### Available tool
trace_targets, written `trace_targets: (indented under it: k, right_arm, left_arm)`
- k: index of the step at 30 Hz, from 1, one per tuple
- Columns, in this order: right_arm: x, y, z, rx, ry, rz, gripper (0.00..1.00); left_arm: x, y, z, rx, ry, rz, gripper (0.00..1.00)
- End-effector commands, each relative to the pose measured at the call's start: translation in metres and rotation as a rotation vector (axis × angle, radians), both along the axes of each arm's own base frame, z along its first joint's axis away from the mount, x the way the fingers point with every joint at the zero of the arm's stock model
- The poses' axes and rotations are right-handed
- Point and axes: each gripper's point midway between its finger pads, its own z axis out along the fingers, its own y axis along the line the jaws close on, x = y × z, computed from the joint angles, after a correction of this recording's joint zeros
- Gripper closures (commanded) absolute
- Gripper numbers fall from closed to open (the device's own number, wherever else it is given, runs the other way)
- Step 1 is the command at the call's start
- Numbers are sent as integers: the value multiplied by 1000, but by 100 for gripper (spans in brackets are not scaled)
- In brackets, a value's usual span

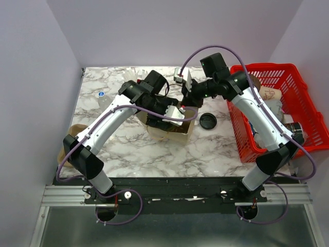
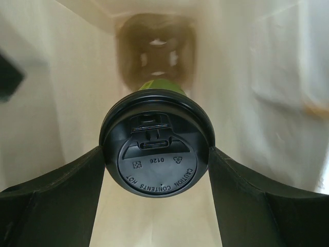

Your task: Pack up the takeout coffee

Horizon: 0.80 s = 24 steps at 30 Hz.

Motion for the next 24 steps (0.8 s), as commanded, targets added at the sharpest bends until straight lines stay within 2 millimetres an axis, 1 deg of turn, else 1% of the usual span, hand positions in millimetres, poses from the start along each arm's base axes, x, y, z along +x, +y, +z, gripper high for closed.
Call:
trace_targets:
  k: [1, 4, 6, 7, 8, 9, 10, 13, 14, 16, 17, 20, 22, 23, 24]
  right_arm:
    - [-1, 0, 12, 23, -48, -24, 99]
    - [-8, 1, 7, 4, -52, -17, 99]
    - [-16, 5, 6, -7, -79, 4, 99]
    - [-20, 2, 3, -19, -88, 5, 99]
    - [-18, 2, 2, -27, -116, -6, 99]
    - [-20, 3, 0, -33, -125, -3, 99]
    - [-19, 2, -4, -44, -131, -16, 99]
    - [-9, -1, 2, -44, -177, -72, 99]
    - [-3, -2, 7, -40, -200, -99, 100]
    - [1, -2, 12, -30, -215, -125, 100]
    - [6, -2, 17, -22, -233, -149, 99]
    - [10, 1, 24, 12, -247, -172, 100]
    - [9, 1, 20, 20, -258, -178, 99]
    - [14, 2, 20, 32, -283, -189, 99]
    - [13, 2, 7, 15, -279, -184, 99]
  left_arm:
    - [6, 6, -2, 41, -160, -20, 100]
    - [3, 10, -7, 80, -223, -32, 100]
    - [2, 12, -9, 106, -230, -30, 100]
    - [-1, 14, -11, 122, -222, -34, 100]
    - [-3, 15, -11, 135, -227, -29, 100]
    - [-4, 16, -11, 140, -225, -26, 100]
    - [-5, 17, -12, 142, -226, -21, 100]
    - [-8, 17, -16, 150, -246, -9, 100]
    - [-9, 17, -17, 152, -254, -9, 100]
    - [-11, 21, -21, 169, -276, -5, 100]
    - [-11, 22, -23, 173, -283, -4, 100]
    - [-13, 25, -28, 180, -287, 21, 100]
    - [-12, 25, -28, 160, -286, 58, 100]
    - [-12, 25, -29, 153, -285, 70, 100]
    - [-12, 25, -30, 147, -286, 80, 100]
